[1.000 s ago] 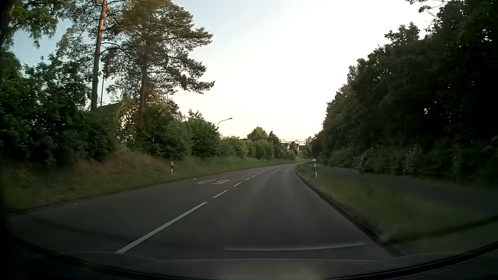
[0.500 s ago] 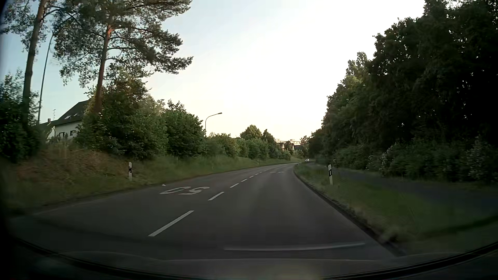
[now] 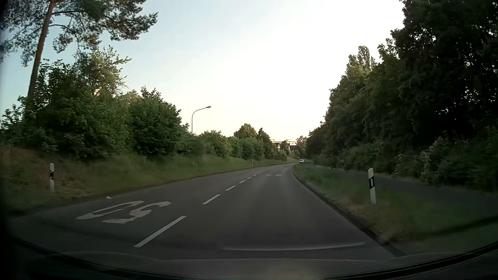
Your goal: Follow the waypoints while adhering to traffic rules and regulations
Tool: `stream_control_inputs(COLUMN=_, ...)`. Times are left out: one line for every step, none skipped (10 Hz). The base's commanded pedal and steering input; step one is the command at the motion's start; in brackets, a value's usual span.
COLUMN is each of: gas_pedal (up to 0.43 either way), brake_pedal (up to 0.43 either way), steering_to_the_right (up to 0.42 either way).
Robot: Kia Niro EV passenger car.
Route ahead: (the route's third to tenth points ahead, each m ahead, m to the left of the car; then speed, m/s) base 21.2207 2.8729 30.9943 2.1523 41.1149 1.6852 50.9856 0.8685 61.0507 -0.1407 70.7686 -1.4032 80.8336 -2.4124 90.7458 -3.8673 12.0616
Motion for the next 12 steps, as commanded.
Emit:
stream_control_inputs(gas_pedal=0.028, brake_pedal=0.024, steering_to_the_right=0.011)
stream_control_inputs(gas_pedal=0.028, brake_pedal=0.024, steering_to_the_right=0.011)
stream_control_inputs(gas_pedal=0.028, brake_pedal=0.03, steering_to_the_right=0.011)
stream_control_inputs(gas_pedal=0.028, brake_pedal=0.03, steering_to_the_right=0.01)
stream_control_inputs(gas_pedal=0.028, brake_pedal=0.03, steering_to_the_right=0.007)
stream_control_inputs(gas_pedal=0.028, brake_pedal=0.03, steering_to_the_right=0.006)
stream_control_inputs(gas_pedal=0.028, brake_pedal=0.03, steering_to_the_right=0.006)
stream_control_inputs(gas_pedal=0.028, brake_pedal=0.024, steering_to_the_right=0.007)
stream_control_inputs(gas_pedal=0.028, brake_pedal=0.03, steering_to_the_right=0.007)
stream_control_inputs(gas_pedal=0.028, brake_pedal=0.03, steering_to_the_right=0.007)
stream_control_inputs(gas_pedal=0.028, brake_pedal=0.03, steering_to_the_right=0.007)
stream_control_inputs(gas_pedal=0.028, brake_pedal=0.024, steering_to_the_right=0.007)
